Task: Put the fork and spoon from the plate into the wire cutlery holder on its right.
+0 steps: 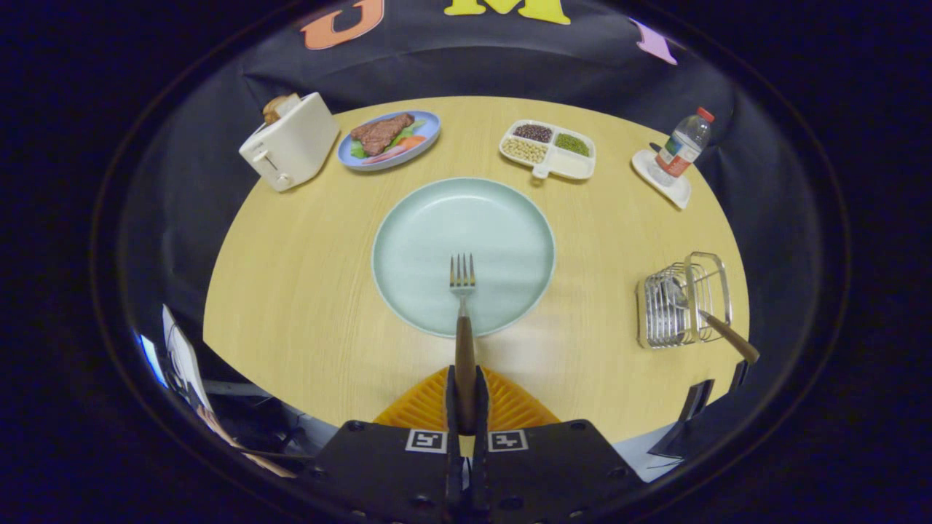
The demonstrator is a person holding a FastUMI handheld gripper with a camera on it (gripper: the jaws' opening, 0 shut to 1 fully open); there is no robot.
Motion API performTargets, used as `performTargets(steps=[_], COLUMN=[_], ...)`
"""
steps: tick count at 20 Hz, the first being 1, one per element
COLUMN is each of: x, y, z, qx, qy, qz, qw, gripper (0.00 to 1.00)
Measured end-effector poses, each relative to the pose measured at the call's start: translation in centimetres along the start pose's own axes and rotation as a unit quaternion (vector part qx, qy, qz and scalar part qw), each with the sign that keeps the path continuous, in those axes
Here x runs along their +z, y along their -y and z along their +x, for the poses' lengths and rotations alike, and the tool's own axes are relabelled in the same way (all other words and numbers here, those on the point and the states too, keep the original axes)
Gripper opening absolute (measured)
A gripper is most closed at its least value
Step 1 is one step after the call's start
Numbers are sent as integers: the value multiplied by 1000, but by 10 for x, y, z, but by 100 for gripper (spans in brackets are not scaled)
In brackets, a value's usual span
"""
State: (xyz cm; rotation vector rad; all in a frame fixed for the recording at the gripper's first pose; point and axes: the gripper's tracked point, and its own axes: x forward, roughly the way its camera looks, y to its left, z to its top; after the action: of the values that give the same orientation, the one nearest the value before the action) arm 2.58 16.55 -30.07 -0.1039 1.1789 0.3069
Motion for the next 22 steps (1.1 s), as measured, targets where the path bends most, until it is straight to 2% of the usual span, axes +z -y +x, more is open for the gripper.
performTargets(steps=[3,11,22], x=[2,-1,-21], y=[10,69,180], z=[-8,-50,-82], qx=[9,12,-15], qy=[15,35,50], qz=[-20,3,84], qw=[1000,999,995], gripper=[5,5,5])
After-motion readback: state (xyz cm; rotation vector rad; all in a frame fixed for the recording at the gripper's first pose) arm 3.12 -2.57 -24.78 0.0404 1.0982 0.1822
